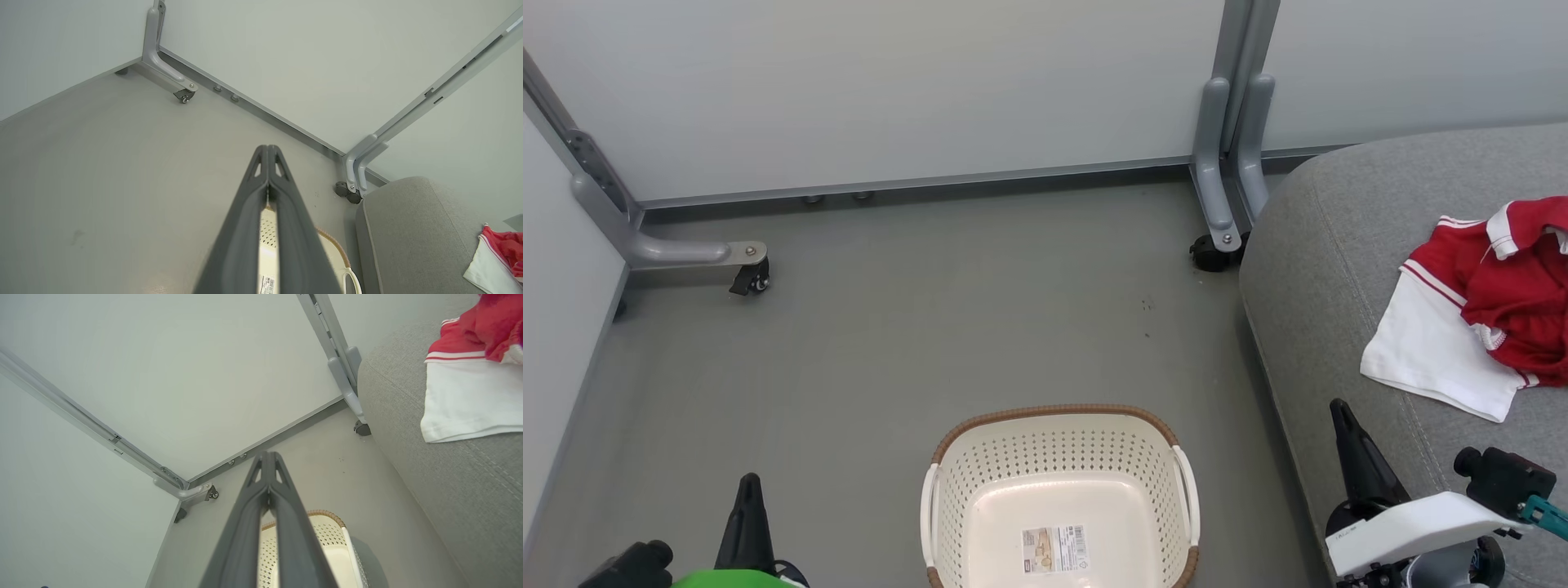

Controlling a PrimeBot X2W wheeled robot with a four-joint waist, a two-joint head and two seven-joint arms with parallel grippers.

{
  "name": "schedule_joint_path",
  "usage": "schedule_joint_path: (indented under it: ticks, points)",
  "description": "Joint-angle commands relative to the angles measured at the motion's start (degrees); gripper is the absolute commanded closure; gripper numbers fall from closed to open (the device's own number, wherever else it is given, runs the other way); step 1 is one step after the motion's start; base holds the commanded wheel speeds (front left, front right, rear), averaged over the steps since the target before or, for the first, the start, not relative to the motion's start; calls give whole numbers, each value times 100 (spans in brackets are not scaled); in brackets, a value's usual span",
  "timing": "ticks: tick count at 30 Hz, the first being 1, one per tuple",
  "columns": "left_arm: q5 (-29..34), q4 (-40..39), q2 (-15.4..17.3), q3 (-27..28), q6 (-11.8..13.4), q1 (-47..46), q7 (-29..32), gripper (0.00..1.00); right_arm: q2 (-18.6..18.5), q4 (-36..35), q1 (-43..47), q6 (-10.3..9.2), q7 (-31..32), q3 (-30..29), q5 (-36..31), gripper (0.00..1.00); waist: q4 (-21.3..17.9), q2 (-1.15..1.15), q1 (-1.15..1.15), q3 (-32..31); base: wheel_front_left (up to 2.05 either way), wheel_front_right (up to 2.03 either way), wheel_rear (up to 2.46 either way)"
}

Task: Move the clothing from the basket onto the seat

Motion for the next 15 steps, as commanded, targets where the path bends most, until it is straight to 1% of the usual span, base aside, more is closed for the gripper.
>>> schedule_joint_path:
  ticks: [1,15]
  points:
    - [-245,-62,14,31,-24,-175,41,100,-34,-17,-158,1,19,-29,248,100,2,0,0,0,0,0,0]
    - [-1340,-40,12,99,-72,-379,320,100,-73,214,-366,1,158,-120,1400,100,25,0,0,-1,0,0,0]
